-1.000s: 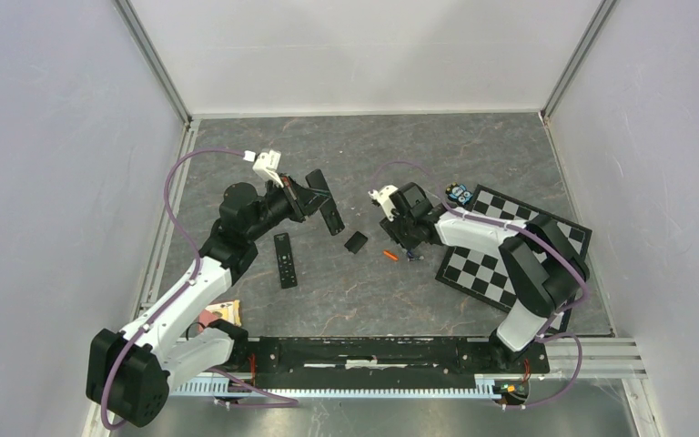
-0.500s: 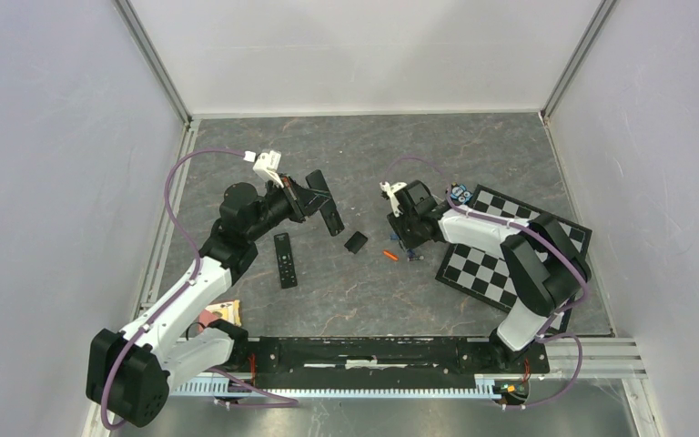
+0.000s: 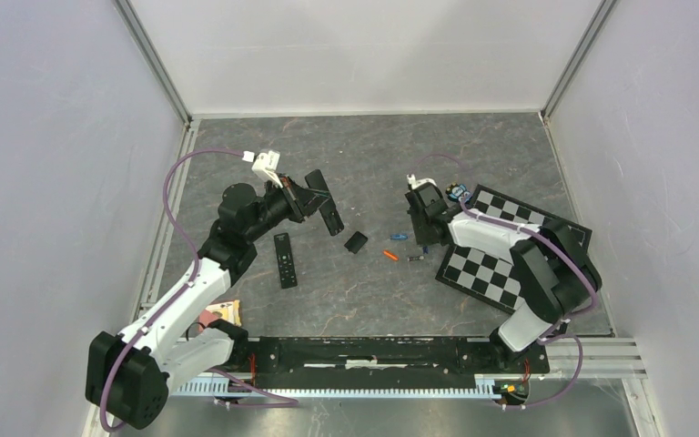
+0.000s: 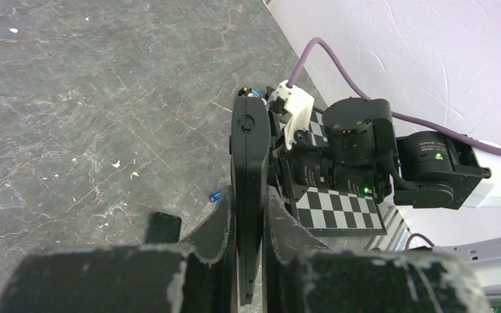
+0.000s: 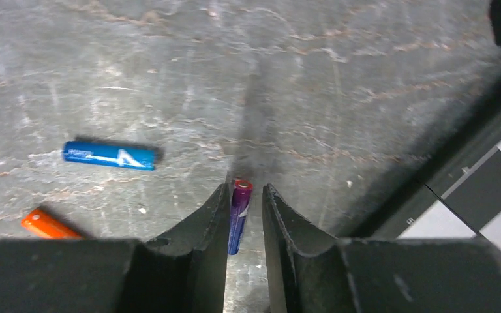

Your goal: Load the batteries into the remote control

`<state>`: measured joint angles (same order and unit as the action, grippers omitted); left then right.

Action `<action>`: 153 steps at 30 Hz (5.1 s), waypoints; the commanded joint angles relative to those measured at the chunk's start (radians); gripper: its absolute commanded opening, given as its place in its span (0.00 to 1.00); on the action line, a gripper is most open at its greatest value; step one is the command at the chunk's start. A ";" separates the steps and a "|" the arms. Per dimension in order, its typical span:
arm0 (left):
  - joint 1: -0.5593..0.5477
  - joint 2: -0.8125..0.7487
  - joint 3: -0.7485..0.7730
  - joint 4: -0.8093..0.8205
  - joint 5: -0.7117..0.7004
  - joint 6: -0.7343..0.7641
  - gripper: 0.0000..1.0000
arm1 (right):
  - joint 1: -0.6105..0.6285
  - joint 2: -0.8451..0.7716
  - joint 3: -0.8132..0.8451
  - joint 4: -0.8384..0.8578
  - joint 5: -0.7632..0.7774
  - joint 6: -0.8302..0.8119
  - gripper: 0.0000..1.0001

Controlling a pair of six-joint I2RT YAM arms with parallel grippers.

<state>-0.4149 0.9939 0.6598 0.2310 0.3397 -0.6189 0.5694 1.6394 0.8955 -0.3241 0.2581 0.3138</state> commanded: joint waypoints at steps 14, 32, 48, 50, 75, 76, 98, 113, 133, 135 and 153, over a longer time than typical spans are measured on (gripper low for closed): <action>0.000 -0.038 0.032 -0.024 -0.081 0.028 0.02 | -0.017 -0.090 0.031 0.145 -0.396 -0.570 0.51; 0.001 -0.049 0.050 -0.064 -0.143 0.031 0.02 | 0.020 0.134 0.210 -0.016 -0.418 -0.796 0.52; 0.001 -0.043 0.044 -0.059 -0.136 0.029 0.02 | 0.018 0.150 0.150 0.136 -0.293 -0.656 0.13; 0.001 -0.042 0.034 -0.048 -0.132 0.022 0.02 | 0.017 0.113 0.117 0.193 -0.285 -0.584 0.10; 0.001 0.184 -0.033 0.549 0.220 -0.396 0.02 | 0.124 -0.655 -0.196 0.704 -0.447 0.117 0.13; 0.001 0.194 -0.038 0.583 0.232 -0.428 0.02 | 0.134 -0.666 -0.197 0.715 -0.451 0.117 0.13; -0.010 0.260 -0.053 0.819 0.262 -0.681 0.02 | 0.285 -0.589 -0.090 0.672 -0.349 -0.018 0.16; -0.010 0.261 -0.044 0.851 0.266 -0.725 0.02 | 0.304 -0.586 -0.077 0.590 -0.335 -0.040 0.30; -0.010 0.272 -0.048 0.863 0.263 -0.681 0.02 | 0.304 -0.592 0.005 0.525 -0.332 0.010 0.55; -0.011 0.273 -0.050 0.870 0.260 -0.673 0.02 | 0.303 -0.599 0.026 0.497 -0.331 0.026 0.60; -0.012 0.322 -0.070 0.990 0.150 -0.676 0.02 | 0.305 -0.669 -0.164 0.643 -0.103 0.736 0.98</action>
<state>-0.4232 1.3151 0.5896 1.1347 0.5434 -1.2911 0.8749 0.9360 0.7891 0.2264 0.1349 0.8268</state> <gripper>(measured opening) 0.146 0.979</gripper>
